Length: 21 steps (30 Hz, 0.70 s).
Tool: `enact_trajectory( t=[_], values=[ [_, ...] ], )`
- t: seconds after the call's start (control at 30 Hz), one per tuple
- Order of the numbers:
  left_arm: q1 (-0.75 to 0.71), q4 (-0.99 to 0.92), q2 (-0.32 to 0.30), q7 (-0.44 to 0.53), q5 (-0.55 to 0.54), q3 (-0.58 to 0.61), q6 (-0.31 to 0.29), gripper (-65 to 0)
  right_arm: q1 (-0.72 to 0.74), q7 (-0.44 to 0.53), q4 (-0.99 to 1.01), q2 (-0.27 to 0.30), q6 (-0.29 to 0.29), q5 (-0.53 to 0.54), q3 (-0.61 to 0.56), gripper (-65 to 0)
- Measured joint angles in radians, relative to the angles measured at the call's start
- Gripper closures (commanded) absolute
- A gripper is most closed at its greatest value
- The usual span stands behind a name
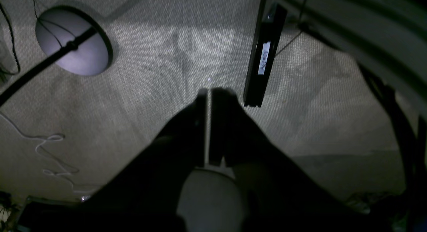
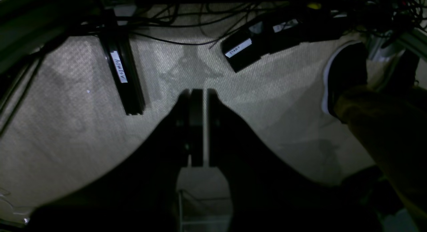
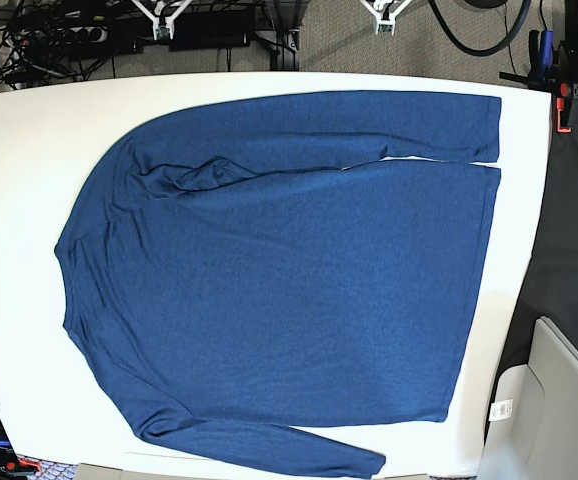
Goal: Fold the T-shirt properly
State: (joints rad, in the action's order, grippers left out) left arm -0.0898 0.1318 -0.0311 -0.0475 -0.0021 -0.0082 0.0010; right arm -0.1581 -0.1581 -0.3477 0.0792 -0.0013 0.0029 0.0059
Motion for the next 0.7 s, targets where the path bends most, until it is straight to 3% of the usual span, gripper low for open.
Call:
enact_trajectory(
  t=[0.47, 0.7],
  values=[
    [-0.011, 0.005, -0.019, 0.000, 0.000, 0.001, 0.000, 0.0, -0.014, 0.001, 0.000, 0.003, 0.000, 0.000, -0.003, -0.2],
    [-0.070, 0.094, -0.021, -0.003, 0.000, 0.001, 0.000, 0.0, -0.040, 0.002, -0.005, 0.012, 0.000, 0.000, -0.003, -0.2]
  ],
)
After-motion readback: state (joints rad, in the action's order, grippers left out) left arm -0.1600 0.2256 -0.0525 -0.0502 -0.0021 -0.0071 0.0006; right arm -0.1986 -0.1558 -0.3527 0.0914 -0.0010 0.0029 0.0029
